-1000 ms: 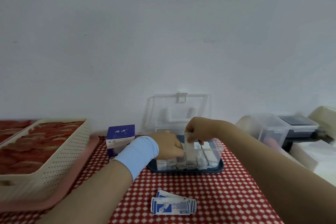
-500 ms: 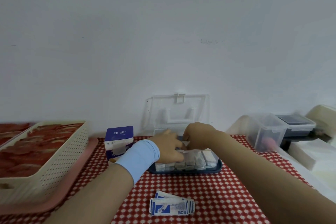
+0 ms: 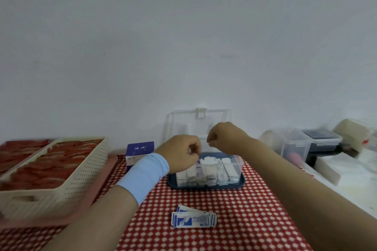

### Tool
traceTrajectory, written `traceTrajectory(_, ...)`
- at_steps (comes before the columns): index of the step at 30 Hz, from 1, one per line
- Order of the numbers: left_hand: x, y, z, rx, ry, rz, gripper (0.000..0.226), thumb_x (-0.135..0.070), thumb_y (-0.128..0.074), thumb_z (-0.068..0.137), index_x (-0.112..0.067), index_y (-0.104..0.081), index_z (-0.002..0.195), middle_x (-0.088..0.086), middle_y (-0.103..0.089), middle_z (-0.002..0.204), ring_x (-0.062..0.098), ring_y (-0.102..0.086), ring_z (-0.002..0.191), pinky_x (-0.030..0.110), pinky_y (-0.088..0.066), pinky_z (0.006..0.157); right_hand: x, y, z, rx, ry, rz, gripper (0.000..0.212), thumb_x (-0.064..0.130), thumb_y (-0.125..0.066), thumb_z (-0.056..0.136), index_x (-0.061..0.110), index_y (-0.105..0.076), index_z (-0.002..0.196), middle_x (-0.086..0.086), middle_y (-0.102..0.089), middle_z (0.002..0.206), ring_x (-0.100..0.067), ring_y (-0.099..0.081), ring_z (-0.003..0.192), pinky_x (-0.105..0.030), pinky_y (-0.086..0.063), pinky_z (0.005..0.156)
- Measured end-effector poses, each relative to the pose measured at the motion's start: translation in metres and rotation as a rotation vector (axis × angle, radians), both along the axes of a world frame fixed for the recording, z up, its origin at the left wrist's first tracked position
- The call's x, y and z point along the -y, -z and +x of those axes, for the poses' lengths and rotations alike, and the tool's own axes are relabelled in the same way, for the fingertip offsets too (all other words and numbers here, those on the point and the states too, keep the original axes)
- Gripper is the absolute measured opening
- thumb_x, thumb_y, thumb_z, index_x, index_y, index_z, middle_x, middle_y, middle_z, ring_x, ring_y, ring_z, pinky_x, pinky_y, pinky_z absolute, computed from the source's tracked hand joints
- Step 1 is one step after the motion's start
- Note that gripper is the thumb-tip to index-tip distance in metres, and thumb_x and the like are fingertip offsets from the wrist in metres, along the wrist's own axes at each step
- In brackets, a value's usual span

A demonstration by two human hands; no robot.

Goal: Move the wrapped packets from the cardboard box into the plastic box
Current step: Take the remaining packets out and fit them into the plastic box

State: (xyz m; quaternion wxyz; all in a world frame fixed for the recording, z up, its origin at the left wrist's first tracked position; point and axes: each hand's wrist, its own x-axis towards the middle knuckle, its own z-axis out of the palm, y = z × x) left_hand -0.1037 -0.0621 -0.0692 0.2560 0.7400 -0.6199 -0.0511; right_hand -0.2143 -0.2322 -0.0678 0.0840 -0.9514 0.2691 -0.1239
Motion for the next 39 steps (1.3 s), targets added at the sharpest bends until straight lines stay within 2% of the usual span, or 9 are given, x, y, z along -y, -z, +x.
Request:
traceTrajectory(4, -0.019, -0.002, -0.016, 0.022, 0.006, 0.213, 0.023, -0.014, -0.054, 0.089, -0.024, -0.074, 0.095, -0.022, -0.063, 0.072, 0.008, -0.065, 0.072, 0.031, -0.057, 0.083, -0.037, -0.012, -0.018, 0.081, -0.049, 0.159, 0.014, 0.019, -0.064, 0.090, 0.019, -0.077, 0.090, 0.006, -0.076, 0.079, -0.007, -0.069, 0.071, -0.026, -0.059, 0.071)
traceTrajectory(7, -0.027, 0.006, -0.027, 0.161, 0.085, 0.478, 0.029, -0.029, -0.062, 0.089, -0.026, -0.072, 0.117, -0.017, -0.072, 0.101, 0.011, -0.066, 0.094, 0.024, -0.050, 0.089, -0.069, -0.009, -0.028, -0.189, -0.161, 0.292, 0.013, 0.023, -0.066, 0.091, 0.018, -0.078, 0.092, 0.006, -0.076, 0.077, -0.007, -0.065, 0.057, -0.023, -0.057, 0.066)
traceTrajectory(12, -0.039, 0.038, -0.031, 0.304, 0.109, 0.703, 0.076, -0.052, -0.075, 0.077, -0.020, -0.052, 0.142, -0.002, -0.058, 0.138, 0.021, -0.058, 0.121, 0.036, -0.050, 0.101, -0.098, 0.033, -0.026, -0.573, -0.118, 0.285, 0.036, 0.035, -0.074, 0.086, 0.017, -0.070, 0.116, 0.004, -0.069, 0.087, -0.014, -0.070, 0.081, -0.026, -0.057, 0.062)
traceTrajectory(16, -0.043, 0.059, -0.032, 0.318, 0.093, 0.655, 0.059, -0.044, -0.074, 0.081, -0.018, -0.061, 0.132, 0.002, -0.066, 0.127, 0.022, -0.065, 0.107, 0.035, -0.055, 0.092, -0.104, 0.051, -0.027, -0.601, -0.096, 0.274, 0.050, 0.044, -0.077, 0.081, 0.016, -0.066, 0.120, 0.005, -0.065, 0.086, -0.015, -0.066, 0.082, -0.028, -0.053, 0.071)
traceTrajectory(20, -0.047, 0.063, -0.031, 0.275, 0.057, 0.641, 0.053, -0.044, -0.073, 0.081, -0.018, -0.062, 0.126, 0.003, -0.067, 0.119, 0.022, -0.065, 0.102, 0.036, -0.056, 0.090, -0.108, 0.060, -0.026, -0.622, -0.102, 0.268, 0.055, 0.045, -0.077, 0.081, 0.018, -0.062, 0.127, -0.002, -0.070, 0.111, -0.018, -0.065, 0.095, -0.032, -0.053, 0.086)
traceTrajectory(25, -0.051, 0.054, -0.024, -0.026, 0.042, 0.559, 0.044, -0.056, -0.060, 0.085, -0.020, -0.067, 0.110, -0.001, -0.068, 0.105, 0.019, -0.063, 0.093, 0.035, -0.051, 0.086, -0.100, 0.042, -0.034, -0.441, -0.141, 0.384, 0.031, 0.031, -0.076, 0.087, 0.016, -0.070, 0.113, -0.003, -0.072, 0.099, -0.019, -0.073, 0.081, -0.022, -0.055, 0.058)
traceTrajectory(28, -0.050, 0.050, -0.016, -0.173, -0.002, 0.443, 0.033, -0.039, -0.059, 0.093, -0.018, -0.062, 0.118, 0.001, -0.069, 0.104, 0.020, -0.066, 0.092, 0.034, -0.053, 0.087, -0.095, 0.027, -0.039, -0.192, -0.146, 0.430, 0.019, 0.027, -0.075, 0.088, 0.018, -0.074, 0.105, 0.000, -0.072, 0.091, -0.016, -0.072, 0.073, -0.021, -0.055, 0.052)
traceTrajectory(35, -0.047, 0.035, -0.015, -1.252, 0.006, 0.197, 0.039, -0.032, -0.049, 0.103, -0.001, -0.059, 0.124, 0.019, -0.073, 0.105, 0.029, -0.070, 0.092, 0.039, -0.058, 0.084, -0.083, 0.004, -0.042, 0.260, -0.159, 0.557, 0.018, 0.010, -0.073, 0.088, 0.013, -0.073, 0.106, -0.002, -0.076, 0.081, -0.009, -0.067, 0.061, -0.014, -0.044, 0.047)
traceTrajectory(39, -0.052, 0.020, -0.017, -1.427, 0.074, 0.156, 0.037, -0.027, -0.050, 0.100, -0.001, -0.062, 0.124, 0.020, -0.070, 0.116, 0.027, -0.070, 0.096, 0.036, -0.060, 0.079, -0.079, -0.008, -0.043, 0.302, -0.227, 0.633, 0.032, 0.011, -0.071, 0.091, 0.017, -0.068, 0.122, 0.008, -0.075, 0.078, -0.003, -0.062, 0.064, -0.022, -0.043, 0.055)
